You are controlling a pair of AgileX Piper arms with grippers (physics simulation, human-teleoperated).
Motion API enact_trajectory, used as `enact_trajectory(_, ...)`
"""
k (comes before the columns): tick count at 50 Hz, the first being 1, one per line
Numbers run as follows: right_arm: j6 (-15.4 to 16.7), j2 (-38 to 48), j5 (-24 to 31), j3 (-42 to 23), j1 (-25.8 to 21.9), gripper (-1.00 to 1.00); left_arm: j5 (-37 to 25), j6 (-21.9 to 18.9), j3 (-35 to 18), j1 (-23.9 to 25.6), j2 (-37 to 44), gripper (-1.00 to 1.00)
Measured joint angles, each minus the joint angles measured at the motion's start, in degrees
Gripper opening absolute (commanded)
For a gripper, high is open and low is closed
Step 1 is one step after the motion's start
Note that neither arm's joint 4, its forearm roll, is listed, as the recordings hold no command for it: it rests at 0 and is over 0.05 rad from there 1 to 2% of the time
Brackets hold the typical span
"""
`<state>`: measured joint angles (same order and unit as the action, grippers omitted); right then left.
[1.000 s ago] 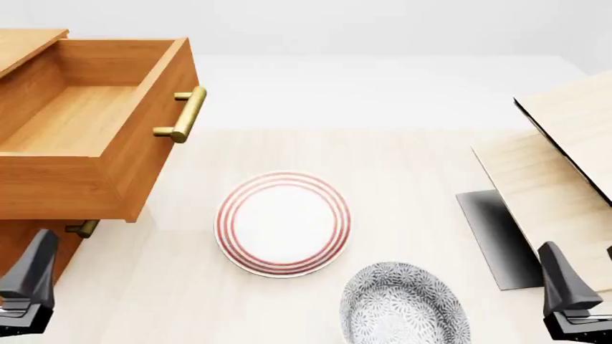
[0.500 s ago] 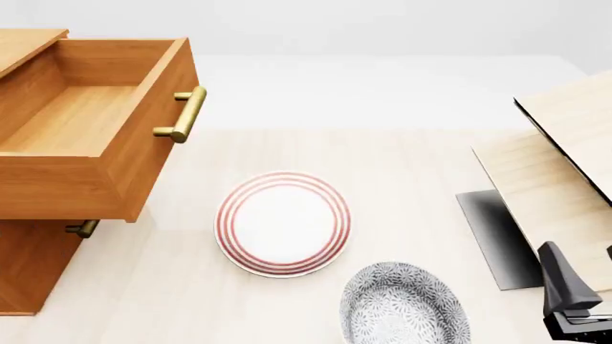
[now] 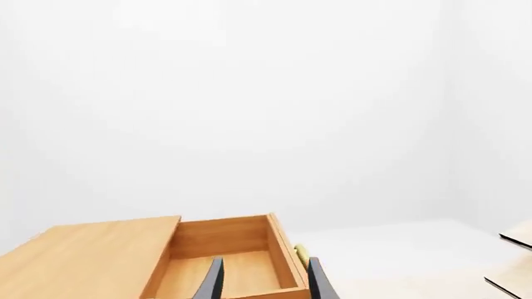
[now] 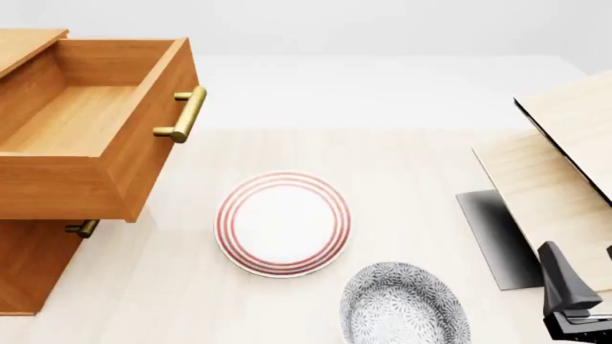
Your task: Close the top drawer of the cabinet.
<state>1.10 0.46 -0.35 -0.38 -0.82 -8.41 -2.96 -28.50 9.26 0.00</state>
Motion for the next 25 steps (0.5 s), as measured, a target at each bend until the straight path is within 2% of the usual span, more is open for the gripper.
enact_trajectory(25, 0.0, 0.1, -0.1, 0.0, 0.0, 1.0, 1.3, -4.7, -5.3, 9.5, 7.3, 1.0)
